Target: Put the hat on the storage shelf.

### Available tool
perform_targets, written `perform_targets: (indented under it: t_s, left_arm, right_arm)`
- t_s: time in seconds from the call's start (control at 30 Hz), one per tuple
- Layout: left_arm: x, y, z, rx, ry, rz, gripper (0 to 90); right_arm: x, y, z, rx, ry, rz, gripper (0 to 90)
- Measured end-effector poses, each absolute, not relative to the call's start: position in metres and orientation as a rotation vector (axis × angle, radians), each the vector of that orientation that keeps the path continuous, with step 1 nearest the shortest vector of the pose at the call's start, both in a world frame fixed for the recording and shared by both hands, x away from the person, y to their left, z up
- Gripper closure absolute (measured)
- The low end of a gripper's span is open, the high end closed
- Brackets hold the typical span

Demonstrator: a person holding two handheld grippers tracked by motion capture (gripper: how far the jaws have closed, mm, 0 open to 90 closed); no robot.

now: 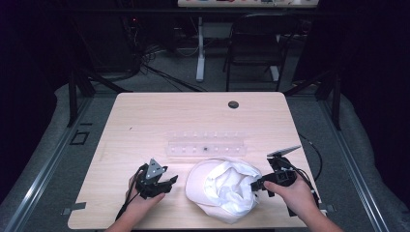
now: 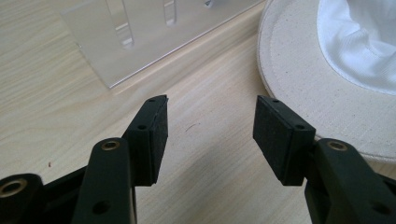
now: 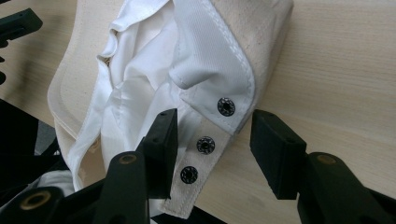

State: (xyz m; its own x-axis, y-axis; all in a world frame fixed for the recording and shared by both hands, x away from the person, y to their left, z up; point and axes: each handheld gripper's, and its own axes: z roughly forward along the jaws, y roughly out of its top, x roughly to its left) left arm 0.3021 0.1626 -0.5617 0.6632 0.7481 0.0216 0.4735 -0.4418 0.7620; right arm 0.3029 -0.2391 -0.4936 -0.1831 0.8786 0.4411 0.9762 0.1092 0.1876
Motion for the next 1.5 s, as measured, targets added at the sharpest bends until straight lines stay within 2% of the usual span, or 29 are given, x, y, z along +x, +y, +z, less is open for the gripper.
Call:
perform_targets:
  t_s: [0.43,0.6,0.87,1.0,1.13,1.3,1.5]
  left_arm:
    - [0.301,0.16,-0.563,2.132,0.929,0.463,45.8]
    - [0.302,0.16,-0.563,2.134,0.93,0.464,45.8]
    - [0.302,0.161,-0.563,2.134,0.933,0.47,45.7]
    - [0.302,0.161,-0.563,2.135,0.933,0.471,45.7]
    - [0.302,0.161,-0.563,2.135,0.933,0.469,45.7]
    - [0.302,0.161,-0.563,2.135,0.934,0.469,45.7]
    - [0.301,0.158,-0.563,2.133,0.927,0.467,45.8]
  right_arm:
    - [0.308,-0.237,-0.509,-1.834,-2.044,-0.727,51.0]
    - [0.309,-0.237,-0.504,-1.835,-2.031,-0.745,51.2]
    - [0.309,-0.236,-0.476,-1.783,-2.055,-0.811,53.0]
    - [0.308,-0.231,-0.469,-1.799,-2.095,-0.798,61.9]
    - [0.309,-0.228,-0.466,-1.796,-2.106,-0.782,65.9]
    - [0.31,-0.224,-0.463,-1.797,-2.142,-0.754,77.8]
    - [0.311,-0.222,-0.458,-1.788,-2.201,-0.728,83.4]
